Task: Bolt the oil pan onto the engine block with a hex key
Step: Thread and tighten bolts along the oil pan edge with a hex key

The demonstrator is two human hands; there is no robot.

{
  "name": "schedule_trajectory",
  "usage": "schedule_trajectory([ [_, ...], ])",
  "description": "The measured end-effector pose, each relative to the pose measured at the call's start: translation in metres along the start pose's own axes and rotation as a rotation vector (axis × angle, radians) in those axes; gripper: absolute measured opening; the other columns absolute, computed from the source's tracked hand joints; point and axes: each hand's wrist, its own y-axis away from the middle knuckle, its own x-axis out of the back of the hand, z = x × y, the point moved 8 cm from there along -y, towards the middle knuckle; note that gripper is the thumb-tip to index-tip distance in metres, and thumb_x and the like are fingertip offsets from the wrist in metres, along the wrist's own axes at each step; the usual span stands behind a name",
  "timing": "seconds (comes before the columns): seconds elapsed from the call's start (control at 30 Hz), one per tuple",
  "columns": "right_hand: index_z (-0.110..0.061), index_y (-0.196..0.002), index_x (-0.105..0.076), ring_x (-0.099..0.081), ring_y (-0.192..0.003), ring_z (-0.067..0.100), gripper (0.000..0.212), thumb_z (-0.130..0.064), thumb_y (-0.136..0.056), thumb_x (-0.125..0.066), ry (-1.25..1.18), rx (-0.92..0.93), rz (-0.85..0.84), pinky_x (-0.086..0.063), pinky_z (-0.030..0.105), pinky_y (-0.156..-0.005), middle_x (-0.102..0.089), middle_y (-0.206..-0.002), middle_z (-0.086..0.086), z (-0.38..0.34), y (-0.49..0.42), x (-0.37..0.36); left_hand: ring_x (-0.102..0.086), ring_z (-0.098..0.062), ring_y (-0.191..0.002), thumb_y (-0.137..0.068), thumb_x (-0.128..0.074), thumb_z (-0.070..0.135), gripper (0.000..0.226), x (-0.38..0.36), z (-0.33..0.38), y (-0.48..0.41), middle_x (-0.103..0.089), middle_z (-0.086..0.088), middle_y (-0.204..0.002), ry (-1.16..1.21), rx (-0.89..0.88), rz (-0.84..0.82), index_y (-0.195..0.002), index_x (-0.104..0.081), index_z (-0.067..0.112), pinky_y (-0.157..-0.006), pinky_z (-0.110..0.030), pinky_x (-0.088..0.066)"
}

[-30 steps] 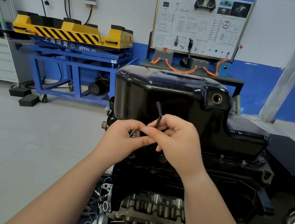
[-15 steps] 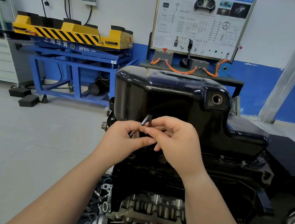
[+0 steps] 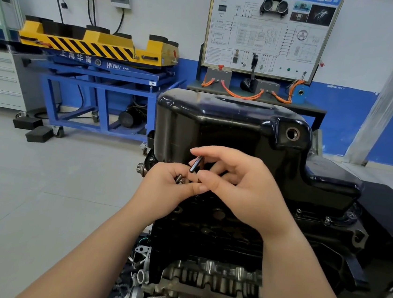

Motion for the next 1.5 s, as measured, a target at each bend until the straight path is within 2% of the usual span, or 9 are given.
schedule_trajectory([
  [0.07, -0.030, -0.096, -0.069, -0.060, -0.061, 0.007, 0.018, -0.023, -0.079, -0.066, -0.006, 0.014, 0.010, -0.053, 0.024, -0.056, -0.069, -0.081, -0.014, -0.005, -0.003, 0.003, -0.043, 0.000, -0.044, -0.075, -0.075, 0.021, 0.009, 0.001, 0.000, 0.000, -0.053, 0.011, -0.046, -0.002, 0.010, 0.001, -0.067, -0.069, 0.023, -0.047, -0.011, -0.035],
  [0.23, -0.015, -0.073, -0.066, -0.064, -0.068, 0.035, 0.011, -0.019, -0.073, -0.077, -0.086, -0.004, 0.075, -0.053, 0.051, -0.059, -0.068, -0.071, 0.011, 0.001, -0.005, 0.005, -0.048, -0.016, -0.055, -0.073, -0.076, 0.022, 0.014, -0.003, -0.001, -0.001, -0.058, -0.018, -0.061, -0.018, 0.023, -0.020, -0.071, -0.069, 0.010, -0.051, -0.029, -0.042],
  [0.4, -0.009, -0.059, -0.048, -0.052, -0.054, 0.035, 0.034, -0.027, -0.073, -0.073, -0.082, 0.031, 0.243, -0.044, 0.040, -0.048, -0.052, -0.055, 0.010, 0.001, -0.005, 0.011, -0.054, -0.010, -0.057, -0.074, -0.075, 0.021, 0.016, -0.006, 0.002, 0.000, -0.063, 0.005, -0.059, 0.001, 0.022, -0.046, -0.065, -0.070, 0.033, -0.056, -0.031, -0.048],
  [0.6, -0.003, -0.053, -0.045, -0.037, -0.044, 0.007, 0.042, -0.021, -0.075, -0.076, 0.011, 0.094, 0.396, -0.033, 0.017, -0.044, -0.042, -0.046, 0.007, -0.004, -0.007, 0.007, -0.056, -0.017, -0.057, -0.072, -0.074, 0.031, 0.009, -0.003, -0.001, 0.000, -0.065, 0.004, -0.061, -0.036, 0.014, -0.025, -0.065, -0.070, 0.036, -0.057, -0.030, -0.048],
  [0.7, -0.003, -0.052, -0.047, -0.039, -0.043, 0.008, 0.042, -0.022, -0.075, -0.075, 0.052, 0.119, 0.486, -0.033, 0.014, -0.044, -0.043, -0.043, 0.002, -0.004, -0.005, 0.009, -0.059, -0.027, -0.063, -0.072, -0.074, 0.033, 0.005, -0.001, -0.001, 0.000, -0.066, -0.002, -0.065, -0.050, 0.014, -0.008, -0.068, -0.071, 0.033, -0.061, -0.039, -0.050],
  [1.17, -0.009, -0.059, -0.048, -0.043, -0.044, 0.008, 0.037, -0.031, -0.080, -0.070, 0.000, 0.083, 0.598, -0.039, 0.019, -0.045, -0.045, -0.048, -0.006, 0.008, 0.000, 0.007, -0.052, -0.007, -0.051, -0.074, -0.072, 0.033, 0.005, 0.002, -0.004, 0.002, -0.062, 0.006, -0.056, -0.030, 0.050, 0.014, -0.070, -0.073, 0.030, -0.051, -0.021, -0.042],
  [1.3, -0.017, -0.068, -0.061, -0.060, -0.059, 0.021, 0.020, -0.023, -0.086, -0.067, -0.032, -0.033, 0.458, -0.054, 0.041, -0.058, -0.061, -0.064, 0.003, 0.035, 0.014, -0.001, -0.030, -0.008, -0.038, -0.072, -0.069, 0.033, 0.015, 0.015, -0.028, 0.027, -0.034, 0.008, -0.043, 0.409, 0.304, 0.142, -0.069, -0.071, 0.018, -0.035, -0.014, -0.022],
  [1.4, -0.029, -0.077, -0.067, -0.064, -0.064, 0.008, 0.021, -0.014, -0.090, -0.061, -0.008, -0.049, 0.404, -0.052, 0.019, -0.061, -0.068, -0.073, -0.006, 0.041, 0.020, -0.007, -0.022, -0.003, -0.035, -0.072, -0.064, 0.025, 0.012, 0.006, -0.054, 0.058, -0.020, 0.009, -0.043, 0.995, 0.609, 0.225, -0.067, -0.065, 0.014, -0.030, -0.009, -0.014],
  [1.5, -0.026, -0.083, -0.070, -0.064, -0.064, 0.005, 0.019, -0.017, -0.093, -0.056, -0.003, -0.012, 0.435, -0.048, 0.011, -0.060, -0.069, -0.072, -0.008, 0.027, 0.014, -0.003, -0.017, -0.002, -0.039, -0.057, -0.077, 0.011, 0.019, -0.008, -0.060, 0.077, -0.014, 0.011, -0.051, 1.486, 0.757, 0.254, -0.060, -0.058, 0.011, -0.029, -0.011, -0.011],
])
